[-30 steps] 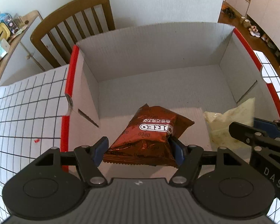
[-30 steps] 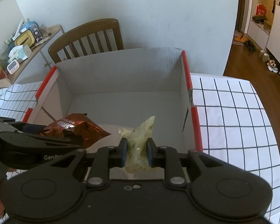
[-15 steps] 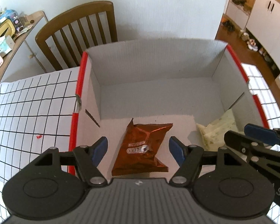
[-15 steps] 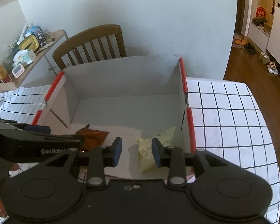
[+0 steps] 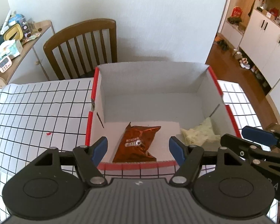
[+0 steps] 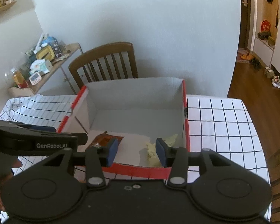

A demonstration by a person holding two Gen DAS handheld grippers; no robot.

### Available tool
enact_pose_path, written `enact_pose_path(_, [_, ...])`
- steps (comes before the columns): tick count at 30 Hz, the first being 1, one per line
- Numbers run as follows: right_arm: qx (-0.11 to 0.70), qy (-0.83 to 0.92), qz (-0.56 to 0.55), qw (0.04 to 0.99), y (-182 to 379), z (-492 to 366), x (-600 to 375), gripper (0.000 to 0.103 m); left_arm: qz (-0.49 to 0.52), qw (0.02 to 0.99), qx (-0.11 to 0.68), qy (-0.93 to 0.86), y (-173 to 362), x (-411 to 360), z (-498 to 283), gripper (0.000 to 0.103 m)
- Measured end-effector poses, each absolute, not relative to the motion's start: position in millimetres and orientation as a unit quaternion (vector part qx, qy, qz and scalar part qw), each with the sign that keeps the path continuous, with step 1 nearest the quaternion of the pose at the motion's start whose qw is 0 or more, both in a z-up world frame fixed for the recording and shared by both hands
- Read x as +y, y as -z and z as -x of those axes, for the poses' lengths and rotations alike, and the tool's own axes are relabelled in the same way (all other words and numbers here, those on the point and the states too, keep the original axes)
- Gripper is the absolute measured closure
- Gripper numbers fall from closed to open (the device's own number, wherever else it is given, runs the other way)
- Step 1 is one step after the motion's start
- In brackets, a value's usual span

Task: Organize snacks
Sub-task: 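Withdraw both tools from the box back toward the snack pile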

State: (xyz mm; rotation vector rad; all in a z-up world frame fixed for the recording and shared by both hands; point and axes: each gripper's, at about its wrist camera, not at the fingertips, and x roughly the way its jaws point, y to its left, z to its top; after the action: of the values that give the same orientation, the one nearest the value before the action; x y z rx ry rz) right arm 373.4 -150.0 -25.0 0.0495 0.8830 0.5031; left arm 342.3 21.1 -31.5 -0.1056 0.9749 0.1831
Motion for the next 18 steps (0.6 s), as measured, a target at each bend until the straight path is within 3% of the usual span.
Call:
enact_pose_path(12, [0.391, -0.271, -0.028, 0.879, -3.0, -333.9, -160.8, 0.051, 0.054, 0.899, 0.429, -0.068, -0.2, 8.0, -285.1, 0.031])
enact_pose_path(18, [0.374, -0.296, -0.025, 0.878, -15.5, -307.1, -164.4, 0.04, 0.065, 0.907, 0.413, -0.053, -8.8, 5.1, -251.4, 0.029])
